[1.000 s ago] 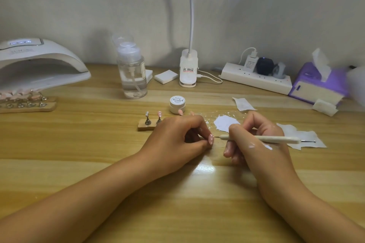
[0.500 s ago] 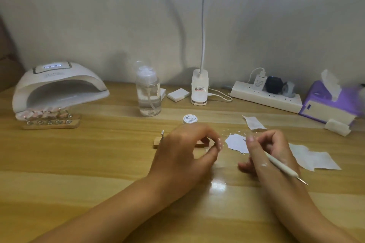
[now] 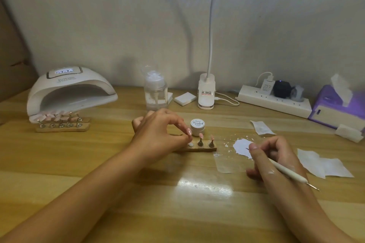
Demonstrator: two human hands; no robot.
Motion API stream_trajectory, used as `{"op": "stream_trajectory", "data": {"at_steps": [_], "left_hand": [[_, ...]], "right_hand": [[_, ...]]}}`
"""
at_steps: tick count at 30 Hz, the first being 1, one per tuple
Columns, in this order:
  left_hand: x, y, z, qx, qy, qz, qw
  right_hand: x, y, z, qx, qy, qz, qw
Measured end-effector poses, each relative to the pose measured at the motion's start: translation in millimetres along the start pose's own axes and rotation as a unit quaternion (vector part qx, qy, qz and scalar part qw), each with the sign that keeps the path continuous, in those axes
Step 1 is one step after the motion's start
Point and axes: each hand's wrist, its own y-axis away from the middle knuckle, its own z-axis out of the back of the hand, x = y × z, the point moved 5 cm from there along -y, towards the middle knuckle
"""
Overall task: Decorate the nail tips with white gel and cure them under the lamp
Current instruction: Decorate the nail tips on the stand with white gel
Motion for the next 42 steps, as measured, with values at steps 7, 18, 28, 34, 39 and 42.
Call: {"op": "stream_trajectory", "data": {"at_steps": [7, 18, 28, 34, 39, 42], "left_hand": [[1.0, -1.9, -8.0, -0.01, -0.028, -0.019, 0.999], [4.7, -1.1, -13.9, -0.016, -0.073, -0.057, 0.996], [12.6, -7.7, -3.3, 0.026, -0.116, -0.097, 0.988], [14.4, -6.5, -5.4, 0.006, -0.051, -0.07, 0.996], [10.4, -1.9, -9.4, -0.011, -0.033, -0.08, 0.996], [7.2, 0.8, -12.7, -0.016, -0.032, -0.089, 0.995]], "right_hand": [[-0.5, -1.2, -0.5, 0.011, -0.008, 0.006, 1.0], [0.1, -1.6, -0.6, 0.018, -0.018, 0.002, 1.0], [11.4, 5.2, -2.6, 0.03, 0.018, 0.029, 0.999], [12.3, 6.4, -2.5, 0.033, 0.01, 0.022, 0.999], [12.1, 6.1, -1.5, 0.036, 0.006, 0.022, 0.999], [12.0, 5.9, -1.0, 0.037, 0.003, 0.019, 0.999]]}}
